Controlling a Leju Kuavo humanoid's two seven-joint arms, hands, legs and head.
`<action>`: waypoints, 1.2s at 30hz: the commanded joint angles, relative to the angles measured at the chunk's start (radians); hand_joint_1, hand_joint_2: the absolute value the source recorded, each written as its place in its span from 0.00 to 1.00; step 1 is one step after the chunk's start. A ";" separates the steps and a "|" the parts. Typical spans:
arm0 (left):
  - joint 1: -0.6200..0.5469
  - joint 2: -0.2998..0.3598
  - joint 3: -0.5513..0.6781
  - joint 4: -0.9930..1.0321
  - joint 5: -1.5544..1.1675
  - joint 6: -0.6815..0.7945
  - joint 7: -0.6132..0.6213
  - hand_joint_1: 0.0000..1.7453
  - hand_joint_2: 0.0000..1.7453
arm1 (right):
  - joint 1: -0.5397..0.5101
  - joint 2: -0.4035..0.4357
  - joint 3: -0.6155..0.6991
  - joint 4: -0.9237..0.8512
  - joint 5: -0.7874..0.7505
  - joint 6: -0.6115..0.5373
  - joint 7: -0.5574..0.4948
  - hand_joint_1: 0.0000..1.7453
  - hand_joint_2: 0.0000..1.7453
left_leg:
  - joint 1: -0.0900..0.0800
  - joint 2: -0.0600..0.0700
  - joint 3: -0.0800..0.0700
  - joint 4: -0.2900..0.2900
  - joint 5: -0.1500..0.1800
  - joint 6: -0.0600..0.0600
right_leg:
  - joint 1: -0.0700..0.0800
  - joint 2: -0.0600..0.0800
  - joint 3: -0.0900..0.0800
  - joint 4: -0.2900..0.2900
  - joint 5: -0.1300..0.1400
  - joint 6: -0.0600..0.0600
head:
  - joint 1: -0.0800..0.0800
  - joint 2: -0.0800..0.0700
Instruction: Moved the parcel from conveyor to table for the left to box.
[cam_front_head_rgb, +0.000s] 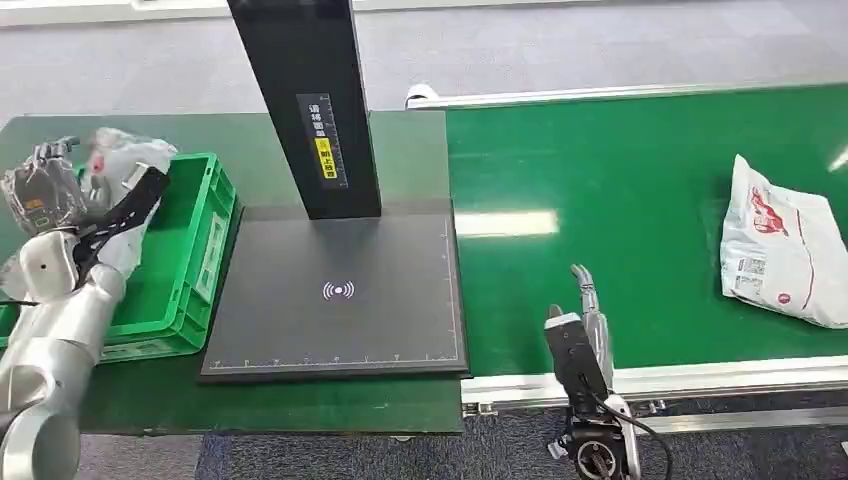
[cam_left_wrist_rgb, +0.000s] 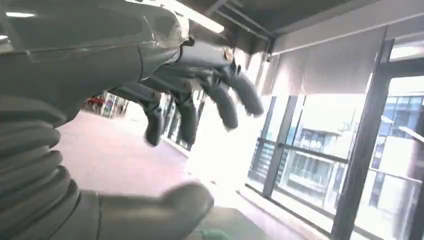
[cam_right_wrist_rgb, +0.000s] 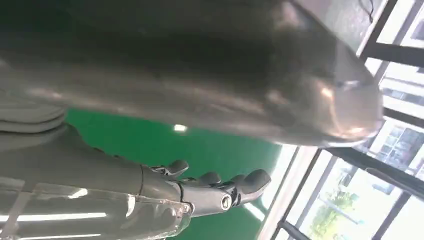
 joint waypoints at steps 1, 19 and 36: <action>-0.007 -0.080 0.056 0.001 0.159 -0.119 -0.094 0.00 1.00 | -0.068 -0.016 0.019 0.101 -0.048 0.052 0.007 0.00 0.00 | 0.000 -0.003 0.000 -0.001 0.001 0.001 | 0.000 -0.003 0.002 -0.002 0.000 0.000 | 0.000 0.000; 0.607 -0.278 -0.150 -0.827 1.235 -0.730 -0.412 0.00 1.00 | -0.068 0.022 0.043 0.158 -0.265 0.335 -0.190 0.00 1.00 | -0.002 0.001 0.006 -0.005 -0.001 0.002 | -0.002 0.001 0.006 -0.006 0.001 0.001 | 0.000 0.000; 0.748 -0.439 -0.226 -0.644 1.467 -0.818 -0.437 0.00 1.00 | -0.063 0.037 0.039 0.217 -0.261 0.365 -0.244 0.00 1.00 | -0.001 -0.001 0.002 -0.002 -0.002 0.000 | -0.001 0.000 0.002 -0.003 0.000 0.000 | 0.000 0.000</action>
